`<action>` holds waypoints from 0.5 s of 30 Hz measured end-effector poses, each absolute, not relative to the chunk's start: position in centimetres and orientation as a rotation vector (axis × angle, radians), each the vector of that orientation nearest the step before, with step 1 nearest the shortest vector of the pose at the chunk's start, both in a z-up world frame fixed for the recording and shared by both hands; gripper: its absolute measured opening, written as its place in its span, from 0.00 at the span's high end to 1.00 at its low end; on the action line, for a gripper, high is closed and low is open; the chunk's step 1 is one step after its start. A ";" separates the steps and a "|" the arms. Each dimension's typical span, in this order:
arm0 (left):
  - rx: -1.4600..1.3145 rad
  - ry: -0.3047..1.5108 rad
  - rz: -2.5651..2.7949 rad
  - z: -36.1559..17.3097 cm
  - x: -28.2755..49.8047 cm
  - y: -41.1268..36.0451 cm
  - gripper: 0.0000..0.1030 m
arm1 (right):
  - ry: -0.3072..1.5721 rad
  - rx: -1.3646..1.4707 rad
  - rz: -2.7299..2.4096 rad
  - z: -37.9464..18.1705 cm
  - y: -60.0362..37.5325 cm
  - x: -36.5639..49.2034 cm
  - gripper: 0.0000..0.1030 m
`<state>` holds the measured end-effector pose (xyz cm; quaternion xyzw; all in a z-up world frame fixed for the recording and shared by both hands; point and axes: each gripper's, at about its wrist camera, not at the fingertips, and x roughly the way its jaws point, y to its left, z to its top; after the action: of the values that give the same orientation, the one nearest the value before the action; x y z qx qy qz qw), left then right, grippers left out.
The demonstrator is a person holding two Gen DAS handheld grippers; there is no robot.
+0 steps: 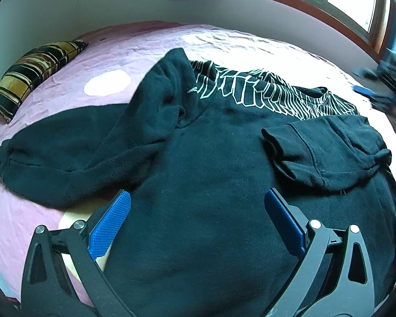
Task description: Fold small clothes
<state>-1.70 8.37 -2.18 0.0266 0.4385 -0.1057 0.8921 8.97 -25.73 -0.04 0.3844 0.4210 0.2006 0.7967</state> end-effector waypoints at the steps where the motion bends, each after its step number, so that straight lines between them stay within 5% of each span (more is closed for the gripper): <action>1: 0.056 0.907 -0.219 -2.1 -1.7 8.4 0.02 | 0.926 0.825 0.449 -0.5 -24.6 10.9 0.52; 15: 0.034 0.919 -0.135 -2.5 -1.1 13.9 0.02 | 1.244 0.876 0.614 -7.6 -16.2 24.7 0.49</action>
<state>-1.09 13.93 -2.45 0.0166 0.4433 -0.0652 0.8939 24.69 -16.18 -7.61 0.3904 0.5545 0.2738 0.6820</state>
